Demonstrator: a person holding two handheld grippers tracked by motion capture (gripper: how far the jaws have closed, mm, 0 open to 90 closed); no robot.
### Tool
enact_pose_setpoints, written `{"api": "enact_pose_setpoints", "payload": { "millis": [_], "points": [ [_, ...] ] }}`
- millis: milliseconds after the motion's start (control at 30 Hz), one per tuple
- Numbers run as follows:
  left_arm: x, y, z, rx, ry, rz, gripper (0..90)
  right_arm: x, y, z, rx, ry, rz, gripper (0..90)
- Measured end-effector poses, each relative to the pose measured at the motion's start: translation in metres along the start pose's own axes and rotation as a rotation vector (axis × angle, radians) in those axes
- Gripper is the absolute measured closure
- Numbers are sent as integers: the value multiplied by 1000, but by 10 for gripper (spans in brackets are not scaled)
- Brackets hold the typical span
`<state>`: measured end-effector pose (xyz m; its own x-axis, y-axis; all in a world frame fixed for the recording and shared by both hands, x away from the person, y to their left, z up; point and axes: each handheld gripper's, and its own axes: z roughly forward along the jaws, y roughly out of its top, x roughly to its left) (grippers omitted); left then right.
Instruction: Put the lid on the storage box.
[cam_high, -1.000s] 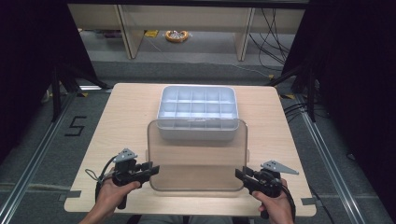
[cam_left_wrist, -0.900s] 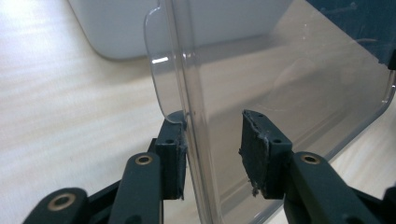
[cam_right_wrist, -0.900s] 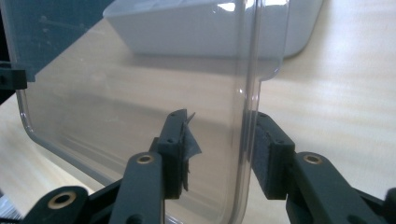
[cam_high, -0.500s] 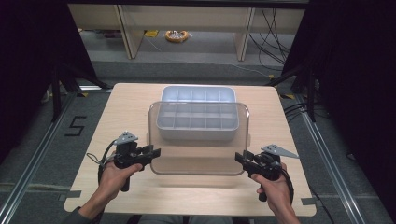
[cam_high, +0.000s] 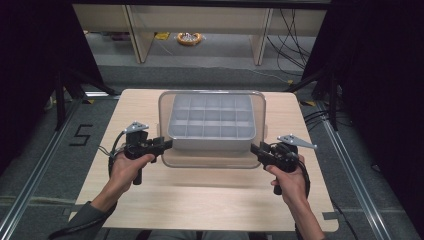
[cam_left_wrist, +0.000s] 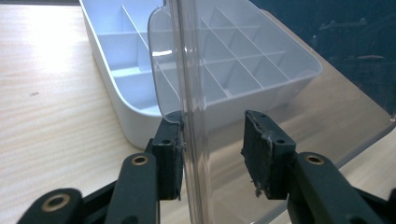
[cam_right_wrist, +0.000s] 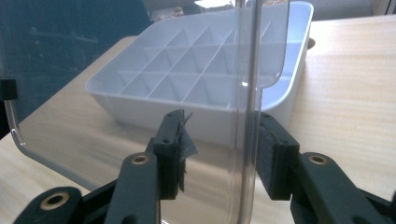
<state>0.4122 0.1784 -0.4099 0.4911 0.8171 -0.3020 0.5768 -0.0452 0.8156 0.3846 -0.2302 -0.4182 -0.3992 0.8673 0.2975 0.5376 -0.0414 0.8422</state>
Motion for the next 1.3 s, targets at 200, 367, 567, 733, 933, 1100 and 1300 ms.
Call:
{"api": "enact_pose_setpoints", "payload": {
  "millis": [200,367,567,733,933,1100,1300],
  "points": [
    [5,13,8,-8,4,-32,580,-5,15,8,-14,1,-4,578],
    [8,22,14,-22,11,-53,574,-6,24,14,-6,-18,10,573],
    [12,38,24,-32,30,-62,561,-8,34,23,-20,-19,34,569],
    [19,50,36,-30,44,-84,546,-13,44,35,-23,-31,31,565],
    [26,62,53,-33,60,-105,534,-15,55,48,-11,-56,86,555],
    [33,68,64,-24,72,-135,526,-21,61,60,-11,-69,101,554],
    [42,67,74,-9,78,-179,522,-26,64,73,-1,-71,118,546]
  ]
}}
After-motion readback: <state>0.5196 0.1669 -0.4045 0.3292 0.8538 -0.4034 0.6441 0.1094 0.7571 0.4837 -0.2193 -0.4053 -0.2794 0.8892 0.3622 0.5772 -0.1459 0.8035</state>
